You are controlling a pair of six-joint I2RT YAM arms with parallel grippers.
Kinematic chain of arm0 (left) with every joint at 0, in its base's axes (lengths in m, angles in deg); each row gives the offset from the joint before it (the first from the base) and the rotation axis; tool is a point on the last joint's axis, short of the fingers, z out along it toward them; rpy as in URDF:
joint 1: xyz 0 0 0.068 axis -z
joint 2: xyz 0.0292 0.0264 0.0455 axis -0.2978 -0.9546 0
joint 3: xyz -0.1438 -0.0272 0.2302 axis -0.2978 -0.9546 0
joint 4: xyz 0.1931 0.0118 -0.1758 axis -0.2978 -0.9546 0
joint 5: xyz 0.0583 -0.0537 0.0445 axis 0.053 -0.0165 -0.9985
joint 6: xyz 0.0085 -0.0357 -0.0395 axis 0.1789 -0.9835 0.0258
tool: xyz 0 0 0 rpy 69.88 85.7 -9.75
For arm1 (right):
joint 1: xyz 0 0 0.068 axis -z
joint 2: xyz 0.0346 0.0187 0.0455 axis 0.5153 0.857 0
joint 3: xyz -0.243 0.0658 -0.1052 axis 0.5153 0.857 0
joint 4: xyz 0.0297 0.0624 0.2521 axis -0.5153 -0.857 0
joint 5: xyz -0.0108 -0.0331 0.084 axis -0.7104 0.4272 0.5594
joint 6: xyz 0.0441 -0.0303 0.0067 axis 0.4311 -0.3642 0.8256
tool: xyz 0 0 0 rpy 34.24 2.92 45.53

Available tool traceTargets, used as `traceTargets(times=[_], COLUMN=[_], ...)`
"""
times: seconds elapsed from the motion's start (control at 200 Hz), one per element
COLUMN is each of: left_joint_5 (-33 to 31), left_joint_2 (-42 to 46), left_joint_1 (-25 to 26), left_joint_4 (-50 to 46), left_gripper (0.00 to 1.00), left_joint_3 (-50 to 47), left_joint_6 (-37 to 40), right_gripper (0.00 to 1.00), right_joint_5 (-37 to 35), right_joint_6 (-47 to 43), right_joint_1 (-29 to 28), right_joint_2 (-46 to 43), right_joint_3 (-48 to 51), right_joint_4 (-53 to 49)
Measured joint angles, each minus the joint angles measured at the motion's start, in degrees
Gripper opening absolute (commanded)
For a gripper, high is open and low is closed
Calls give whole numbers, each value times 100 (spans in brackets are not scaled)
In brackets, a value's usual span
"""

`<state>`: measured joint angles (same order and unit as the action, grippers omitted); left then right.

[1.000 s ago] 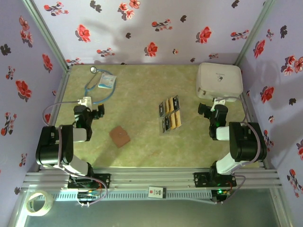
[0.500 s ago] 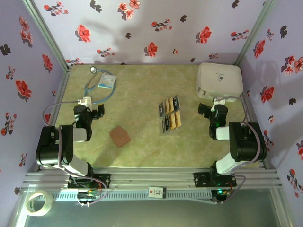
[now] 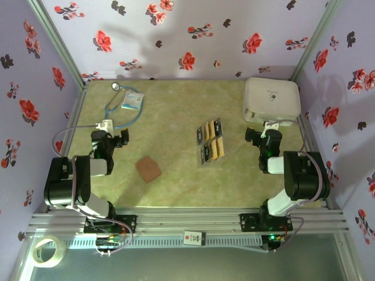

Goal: Put the credit cards into the card holder

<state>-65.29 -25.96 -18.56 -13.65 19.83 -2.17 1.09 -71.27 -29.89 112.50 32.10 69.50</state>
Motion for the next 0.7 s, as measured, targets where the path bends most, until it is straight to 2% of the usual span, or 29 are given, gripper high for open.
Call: traceTargets(times=[0.24,0.37,0.46,0.58,0.7], left_joint_5=[-199,-417,-546,-632,-654], left_joint_2=[745,1086,1340,1609,1812], left_joint_1=[11,79,114,264,717], left_joint_4=[-973,-1735,-2455,-3670,-4830], left_gripper=[100,100,100,100,100], left_joint_3=[264,638,988,1624,2151], left_joint_6=[-116,-400,-866,-1639,-2304], right_gripper=[99,99,99,99,99], right_joint_5=[-396,-999,-1172,-946,-122], right_joint_6=[144,970,1637,2124,2197], right_joint_1=[0,4,72,140,57], right_joint_2=[-1047,-1596,-1862,-2065,-2293], right_joint_3=[-282,-933,-1373,-1910,-2173], right_joint_4=[-1086,-2310,-3075,-4037,-4651])
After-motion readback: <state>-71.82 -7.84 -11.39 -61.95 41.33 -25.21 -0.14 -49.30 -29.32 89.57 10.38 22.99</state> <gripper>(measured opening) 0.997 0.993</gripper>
